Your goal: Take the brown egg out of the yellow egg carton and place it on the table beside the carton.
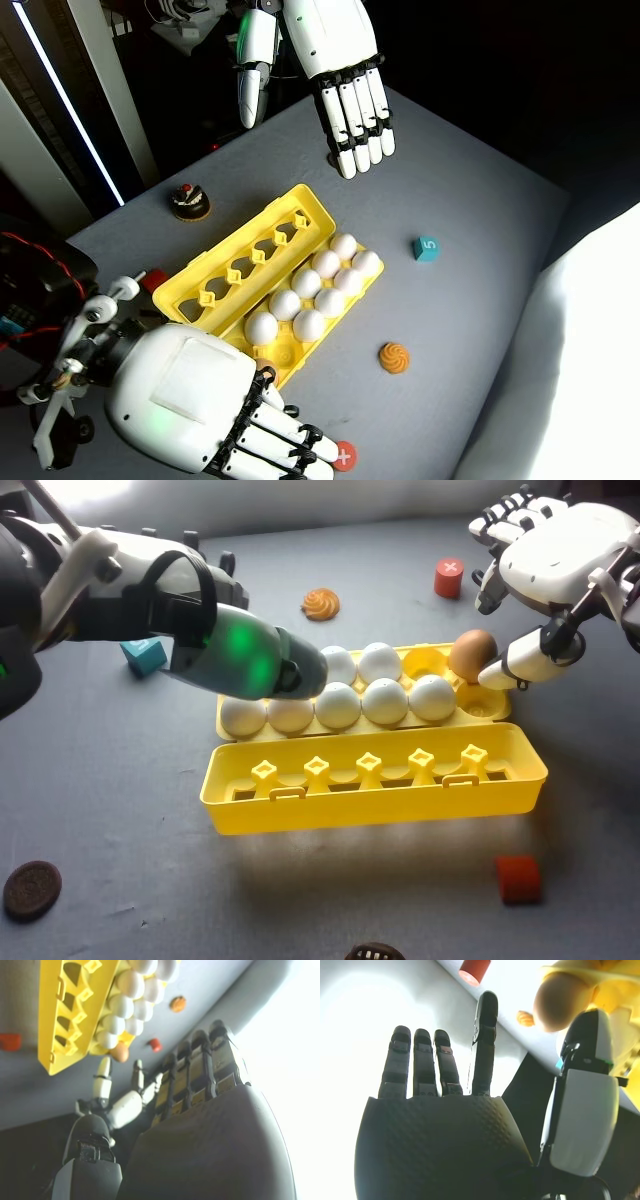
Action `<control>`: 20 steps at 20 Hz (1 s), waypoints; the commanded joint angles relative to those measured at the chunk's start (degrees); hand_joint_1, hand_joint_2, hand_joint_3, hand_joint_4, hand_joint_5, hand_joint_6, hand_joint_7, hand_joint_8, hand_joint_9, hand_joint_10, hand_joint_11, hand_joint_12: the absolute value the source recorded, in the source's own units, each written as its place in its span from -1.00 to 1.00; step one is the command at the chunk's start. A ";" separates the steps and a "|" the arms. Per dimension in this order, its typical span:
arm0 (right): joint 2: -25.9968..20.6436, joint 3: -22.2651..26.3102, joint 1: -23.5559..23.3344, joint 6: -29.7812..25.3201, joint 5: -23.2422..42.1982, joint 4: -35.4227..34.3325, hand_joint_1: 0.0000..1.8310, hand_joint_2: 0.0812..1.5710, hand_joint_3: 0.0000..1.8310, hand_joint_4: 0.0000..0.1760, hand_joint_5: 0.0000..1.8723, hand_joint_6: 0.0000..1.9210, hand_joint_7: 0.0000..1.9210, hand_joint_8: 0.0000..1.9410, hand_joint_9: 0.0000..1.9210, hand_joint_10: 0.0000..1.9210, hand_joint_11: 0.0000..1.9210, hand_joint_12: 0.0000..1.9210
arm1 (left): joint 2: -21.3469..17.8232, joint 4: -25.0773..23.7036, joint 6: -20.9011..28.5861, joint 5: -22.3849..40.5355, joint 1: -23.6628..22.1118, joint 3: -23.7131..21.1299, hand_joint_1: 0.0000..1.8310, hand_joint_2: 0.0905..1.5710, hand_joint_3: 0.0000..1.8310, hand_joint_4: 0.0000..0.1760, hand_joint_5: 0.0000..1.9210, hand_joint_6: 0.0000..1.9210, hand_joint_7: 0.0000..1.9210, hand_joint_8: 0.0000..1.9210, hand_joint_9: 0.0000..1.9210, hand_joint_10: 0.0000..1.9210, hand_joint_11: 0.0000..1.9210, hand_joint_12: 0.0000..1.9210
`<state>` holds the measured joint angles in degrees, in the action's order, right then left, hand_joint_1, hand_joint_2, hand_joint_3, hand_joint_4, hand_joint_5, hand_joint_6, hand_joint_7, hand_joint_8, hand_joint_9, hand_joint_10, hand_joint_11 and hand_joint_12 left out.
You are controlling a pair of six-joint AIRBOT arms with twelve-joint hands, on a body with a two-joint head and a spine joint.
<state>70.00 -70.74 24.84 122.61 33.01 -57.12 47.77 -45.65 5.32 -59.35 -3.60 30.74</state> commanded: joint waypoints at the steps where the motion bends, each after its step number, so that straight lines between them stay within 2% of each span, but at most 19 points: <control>1: 0.00 -0.59 -0.32 -0.62 4.52 2.47 -0.30 0.06 -1.00 0.20 -0.16 -0.98 -1.00 -1.00 -1.00 -1.00 -1.00 -1.00 | 0.17 -4.16 0.65 2.48 -0.19 -0.18 -1.00 0.47 -1.00 -1.00 -0.90 -0.99 -0.93 -1.00 -0.95 -1.00 -0.98 -0.93; 2: 0.29 -0.80 -0.32 -0.86 4.52 2.47 -0.26 0.05 -1.00 0.29 -0.12 -0.97 -1.00 -1.00 -1.00 -1.00 -1.00 -1.00 | 0.17 -4.16 0.79 2.66 -0.11 -0.22 -1.00 0.46 -1.00 -1.00 -0.90 -1.00 -0.92 -1.00 -0.94 -1.00 -1.00 -0.86; 3: 0.47 -0.83 -0.32 -0.98 4.53 2.47 -0.24 0.06 -1.00 0.09 -0.12 -0.97 -1.00 -1.00 -1.00 -1.00 -1.00 -1.00 | 0.15 -4.16 0.95 2.69 -0.08 -0.32 -1.00 0.45 -1.00 -1.00 -0.90 -1.00 -0.91 -1.00 -0.93 -1.00 -1.00 -0.85; 5: 0.70 -0.83 -0.39 -1.63 4.53 2.47 -0.24 0.06 -1.00 0.04 -0.12 -0.97 -1.00 -1.00 -1.00 -1.00 -1.00 -1.00 | 0.13 -4.16 0.95 2.69 -0.09 -0.48 -1.00 0.45 -1.00 -1.00 -0.90 -1.00 -0.91 -1.00 -0.93 -1.00 -1.00 -0.84; 6: 0.98 -0.82 -0.47 -2.03 4.53 2.47 -0.21 0.06 -1.00 -0.14 -0.08 -0.96 -1.00 -1.00 -1.00 -1.00 -1.00 -1.00 | 0.13 -4.16 1.01 3.00 -0.10 -0.56 -1.00 0.45 -1.00 -1.00 -0.91 -1.00 -0.93 -1.00 -0.95 -1.00 -1.00 -0.87; 7: 1.07 -0.81 -0.47 -2.03 4.53 2.47 -0.21 0.06 -1.00 -0.14 -0.08 -0.96 -1.00 -1.00 -1.00 -1.00 -1.00 -1.00 | 0.13 -4.16 1.07 3.20 -0.11 -0.56 -1.00 0.45 -1.00 -1.00 -0.91 -1.00 -0.93 -1.00 -0.95 -1.00 -1.00 -0.87; 8: 1.21 -0.81 -0.47 -2.02 4.59 2.47 -0.18 0.05 -1.00 -0.08 -0.05 -0.96 -1.00 -1.00 -1.00 -1.00 -1.00 -1.00 | 0.14 -4.17 1.69 3.40 -0.10 -0.57 -1.00 0.45 -1.00 -1.00 -0.94 -1.00 -0.97 -1.00 -0.99 -1.00 -1.00 -1.00; 9: 1.30 -0.81 -0.51 -2.02 4.72 2.47 -0.18 0.05 -1.00 -0.08 -0.05 -0.96 -1.00 -1.00 -1.00 -1.00 -1.00 -1.00 | 0.15 -4.18 2.04 3.56 -0.10 -0.59 -1.00 0.45 -1.00 -1.00 -0.94 -1.00 -0.97 -1.00 -0.99 -1.00 -1.00 -1.00; 10: 1.43 -0.80 -0.58 -2.03 4.89 2.47 -0.11 0.08 -1.00 -0.36 0.03 -0.96 -1.00 -1.00 -1.00 -1.00 -1.00 -1.00 | 0.17 -4.59 2.50 3.78 -0.11 -0.68 -1.00 0.44 -1.00 -1.00 -0.92 -0.99 -0.95 -0.99 -0.97 -0.99 -0.98 -0.99; 11: 1.49 -0.79 -0.59 -2.02 4.89 2.47 -0.06 0.08 -1.00 -0.36 0.09 -0.95 -1.00 -1.00 -1.00 -1.00 -1.00 -1.00 | 0.18 -4.80 2.70 3.83 -0.13 -0.72 -1.00 0.43 -1.00 -1.00 -0.89 -1.00 -0.91 -0.99 -0.93 -0.99 -0.95 -0.96; 12: 1.55 -0.79 -0.59 -2.02 4.89 2.47 0.12 0.23 -0.99 0.73 0.21 -0.44 -1.00 -1.00 -1.00 -1.00 -1.00 -1.00 | 0.18 -4.81 2.91 3.83 -0.12 -0.72 -1.00 0.44 -1.00 -1.00 -0.94 -1.00 -0.95 -1.00 -0.97 -1.00 -0.99 -0.99; 13: 1.61 -0.79 -0.59 -2.02 4.89 2.47 0.12 0.23 -0.99 0.73 0.21 -0.44 -1.00 -1.00 -1.00 -1.00 -1.00 -1.00 | 0.18 -4.86 3.00 3.83 -0.11 -0.70 -1.00 0.44 -1.00 -1.00 -0.94 -1.00 -0.95 -1.00 -0.97 -1.00 -0.99 -0.99; 14: 1.70 -0.79 -0.67 -2.03 4.90 2.47 0.16 0.27 -1.00 0.95 0.23 -0.31 -0.99 -1.00 -1.00 -1.00 -1.00 -1.00 | 0.19 -5.23 3.04 3.82 -0.08 -0.67 -1.00 0.44 -1.00 -1.00 -0.95 -1.00 -0.96 -1.00 -0.97 -1.00 -0.99 -0.99; 15: 1.79 -0.79 -0.74 -2.03 4.90 2.47 0.17 0.27 -1.00 0.99 0.25 -0.31 -0.95 -0.99 -1.00 -1.00 -1.00 -1.00 | 0.19 -5.62 3.23 3.80 -0.03 -0.65 -1.00 0.45 -1.00 -1.00 -0.94 -0.99 -0.95 -0.99 -0.96 -0.99 -0.97 -0.98; 19: 2.13 -0.75 -1.47 -2.03 4.90 2.50 0.17 0.27 -1.00 1.00 0.25 -0.31 -0.92 -0.99 -1.00 -1.00 -1.00 -1.00 | 0.20 -6.84 3.48 3.60 0.20 -0.48 -1.00 0.44 -1.00 -1.00 -0.93 -0.99 -0.95 -1.00 -0.96 -0.99 -0.97 -0.98; 20: 2.13 -0.71 -1.62 -2.03 4.90 2.50 0.16 0.30 -0.99 1.00 0.19 -0.21 -0.93 -1.00 -1.00 -1.00 -1.00 -1.00 | 0.21 -7.14 3.48 3.59 0.20 -0.44 -1.00 0.45 -0.99 -1.00 -0.95 -1.00 -0.97 -1.00 -0.98 -1.00 -0.99 -0.99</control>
<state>72.29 -71.42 24.10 120.68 33.32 -57.12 47.77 -48.07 8.73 -57.91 -2.92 30.22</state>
